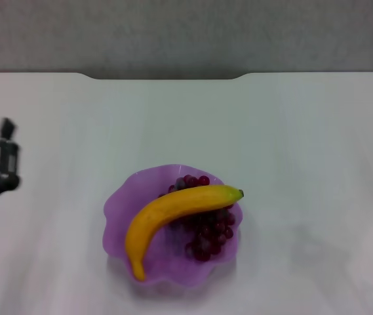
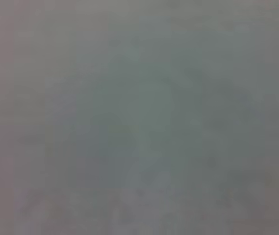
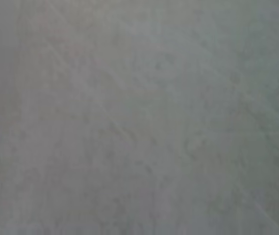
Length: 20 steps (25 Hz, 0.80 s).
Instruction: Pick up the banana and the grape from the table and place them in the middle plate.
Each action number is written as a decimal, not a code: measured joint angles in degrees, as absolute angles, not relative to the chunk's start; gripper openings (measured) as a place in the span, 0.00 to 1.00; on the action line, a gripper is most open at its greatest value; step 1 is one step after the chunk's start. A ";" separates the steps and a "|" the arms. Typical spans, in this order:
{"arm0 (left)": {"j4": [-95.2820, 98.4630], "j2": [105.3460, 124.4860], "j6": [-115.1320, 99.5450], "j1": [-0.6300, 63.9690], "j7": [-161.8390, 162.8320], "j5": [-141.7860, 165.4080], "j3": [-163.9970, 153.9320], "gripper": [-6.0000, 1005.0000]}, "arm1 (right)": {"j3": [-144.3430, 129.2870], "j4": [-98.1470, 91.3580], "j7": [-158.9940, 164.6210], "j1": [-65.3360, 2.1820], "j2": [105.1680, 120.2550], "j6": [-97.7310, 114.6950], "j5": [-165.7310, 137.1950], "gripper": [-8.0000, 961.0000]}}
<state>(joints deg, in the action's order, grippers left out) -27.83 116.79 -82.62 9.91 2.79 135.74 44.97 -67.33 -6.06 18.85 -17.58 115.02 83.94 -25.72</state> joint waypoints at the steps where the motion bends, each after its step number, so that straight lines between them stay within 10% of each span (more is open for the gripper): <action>1: -26.91 116.80 -82.54 10.25 4.50 133.80 45.44 0.50 | -67.27 -6.07 18.85 -17.59 115.04 83.19 -24.80 0.01; 14: -13.17 116.84 -73.17 17.83 18.05 125.21 45.98 0.01 | -67.24 -5.65 18.90 -18.31 115.14 79.92 -21.98 0.01; 20: -11.83 116.90 -63.90 20.66 14.06 123.79 46.25 0.02 | -67.24 -5.44 18.90 -18.95 115.14 78.10 -21.97 0.01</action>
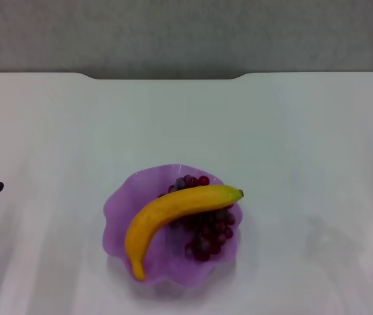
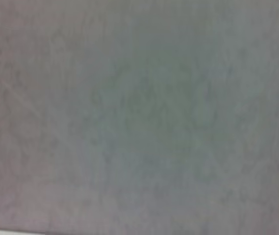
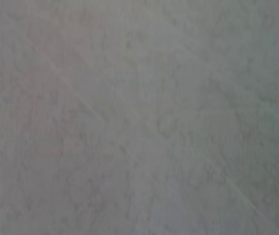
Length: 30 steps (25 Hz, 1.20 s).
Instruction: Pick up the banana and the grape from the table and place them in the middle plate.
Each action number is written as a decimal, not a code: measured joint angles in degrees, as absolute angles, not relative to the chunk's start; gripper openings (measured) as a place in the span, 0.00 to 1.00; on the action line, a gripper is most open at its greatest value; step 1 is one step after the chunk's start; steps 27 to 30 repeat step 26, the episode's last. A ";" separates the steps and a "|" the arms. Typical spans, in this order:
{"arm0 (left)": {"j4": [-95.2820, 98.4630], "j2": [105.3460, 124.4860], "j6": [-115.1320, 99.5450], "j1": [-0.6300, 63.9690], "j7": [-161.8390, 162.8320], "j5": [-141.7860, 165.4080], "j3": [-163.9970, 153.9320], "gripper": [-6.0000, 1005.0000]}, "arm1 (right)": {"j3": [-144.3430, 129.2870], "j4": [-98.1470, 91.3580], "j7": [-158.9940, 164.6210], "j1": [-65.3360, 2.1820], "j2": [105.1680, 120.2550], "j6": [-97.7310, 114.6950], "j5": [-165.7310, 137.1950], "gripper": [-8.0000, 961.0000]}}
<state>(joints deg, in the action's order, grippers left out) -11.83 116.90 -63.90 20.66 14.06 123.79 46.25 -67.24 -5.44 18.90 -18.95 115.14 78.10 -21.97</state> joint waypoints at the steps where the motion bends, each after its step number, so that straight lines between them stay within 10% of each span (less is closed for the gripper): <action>1: -11.83 116.90 -63.69 20.76 14.05 123.64 46.26 0.02 | -67.24 -5.44 18.90 -18.95 115.14 78.05 -21.96 0.01; 30: -14.20 116.91 -64.25 20.12 11.76 123.38 45.65 0.02 | -62.24 -4.75 20.95 -16.96 115.14 81.72 -15.45 0.01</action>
